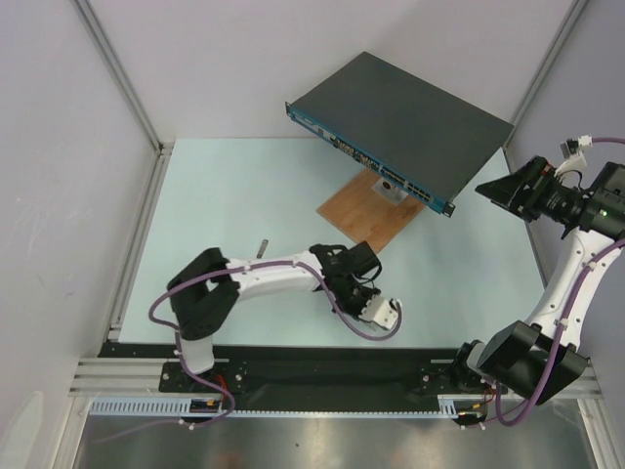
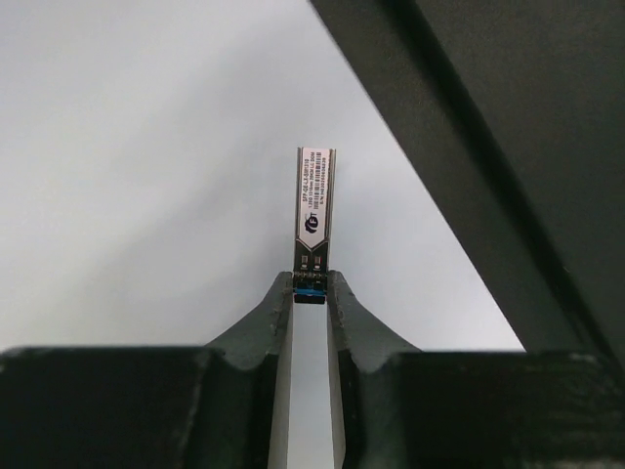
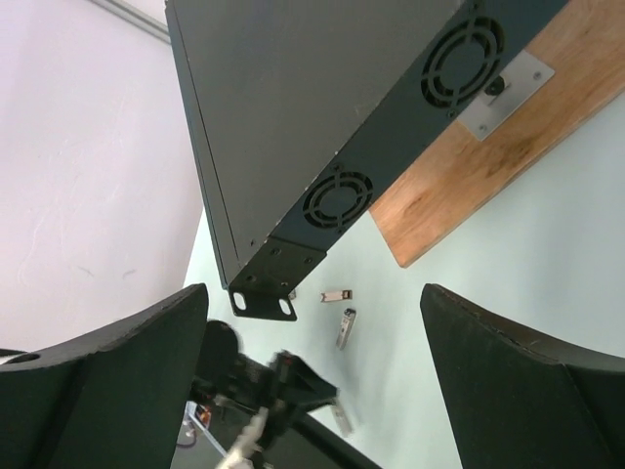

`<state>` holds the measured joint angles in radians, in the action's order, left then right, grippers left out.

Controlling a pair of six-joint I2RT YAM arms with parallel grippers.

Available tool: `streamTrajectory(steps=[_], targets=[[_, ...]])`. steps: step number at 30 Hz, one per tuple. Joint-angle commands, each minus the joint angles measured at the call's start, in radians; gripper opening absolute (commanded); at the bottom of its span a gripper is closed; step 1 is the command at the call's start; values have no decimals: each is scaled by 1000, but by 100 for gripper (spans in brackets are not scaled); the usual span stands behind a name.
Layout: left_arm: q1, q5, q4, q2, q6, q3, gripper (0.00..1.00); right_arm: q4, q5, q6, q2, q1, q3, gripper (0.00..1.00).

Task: Insert the plug into the switch port

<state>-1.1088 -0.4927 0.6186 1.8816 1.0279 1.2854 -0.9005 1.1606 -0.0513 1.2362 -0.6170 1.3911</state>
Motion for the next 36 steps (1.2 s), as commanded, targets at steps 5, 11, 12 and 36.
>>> streamTrajectory(steps=[5, 11, 12, 36], targets=[[98, 5, 145, -291, -403, 143, 0, 172, -7, -131, -49, 40, 8, 95], [130, 245, 96, -395, -759, 294, 0, 264, -70, -180, -98, 131, 13, 95], [132, 285, 96, -394, -819, 337, 0, 288, -91, -199, -112, 141, 14, 95], [135, 519, -42, -311, -940, 555, 0, 723, -72, -587, -80, 599, -133, 81]])
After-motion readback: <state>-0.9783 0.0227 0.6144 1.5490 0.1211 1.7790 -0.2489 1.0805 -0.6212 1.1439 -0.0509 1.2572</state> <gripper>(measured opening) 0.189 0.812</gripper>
